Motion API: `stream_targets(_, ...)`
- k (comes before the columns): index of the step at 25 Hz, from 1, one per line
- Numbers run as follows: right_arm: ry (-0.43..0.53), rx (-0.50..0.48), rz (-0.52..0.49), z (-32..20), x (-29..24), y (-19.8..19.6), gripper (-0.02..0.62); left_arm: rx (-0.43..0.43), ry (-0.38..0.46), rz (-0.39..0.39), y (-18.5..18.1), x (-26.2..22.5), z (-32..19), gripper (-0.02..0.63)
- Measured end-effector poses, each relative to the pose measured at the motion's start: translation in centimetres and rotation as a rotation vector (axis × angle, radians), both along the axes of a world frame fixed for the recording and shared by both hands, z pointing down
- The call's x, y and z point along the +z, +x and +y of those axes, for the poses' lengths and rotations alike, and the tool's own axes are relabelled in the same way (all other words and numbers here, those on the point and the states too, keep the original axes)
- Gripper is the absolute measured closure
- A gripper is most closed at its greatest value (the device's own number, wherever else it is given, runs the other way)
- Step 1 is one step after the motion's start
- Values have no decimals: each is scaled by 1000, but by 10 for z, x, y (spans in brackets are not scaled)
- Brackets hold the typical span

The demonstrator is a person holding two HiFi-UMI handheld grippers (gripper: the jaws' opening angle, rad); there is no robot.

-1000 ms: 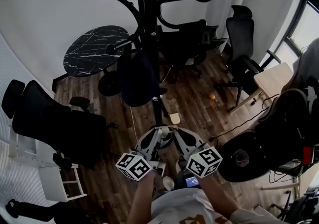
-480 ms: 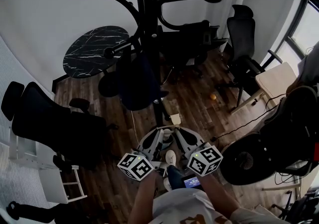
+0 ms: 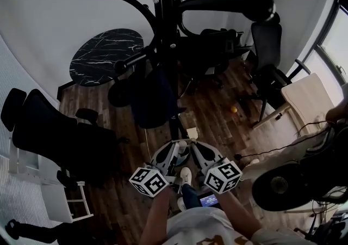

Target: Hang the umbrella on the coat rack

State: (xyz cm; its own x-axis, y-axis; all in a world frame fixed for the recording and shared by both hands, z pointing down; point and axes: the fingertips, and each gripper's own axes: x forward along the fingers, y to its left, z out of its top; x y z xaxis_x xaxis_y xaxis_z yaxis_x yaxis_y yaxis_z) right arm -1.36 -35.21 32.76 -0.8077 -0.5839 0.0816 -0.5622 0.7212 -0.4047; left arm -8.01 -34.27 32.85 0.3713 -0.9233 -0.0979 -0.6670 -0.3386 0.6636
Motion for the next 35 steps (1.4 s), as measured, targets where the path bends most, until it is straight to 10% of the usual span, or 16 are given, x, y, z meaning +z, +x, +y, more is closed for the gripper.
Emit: stream_targets(35, -24, -27, 114, -44, 43, -20, 583, -9, -93, 17, -19, 39, -35, 588)
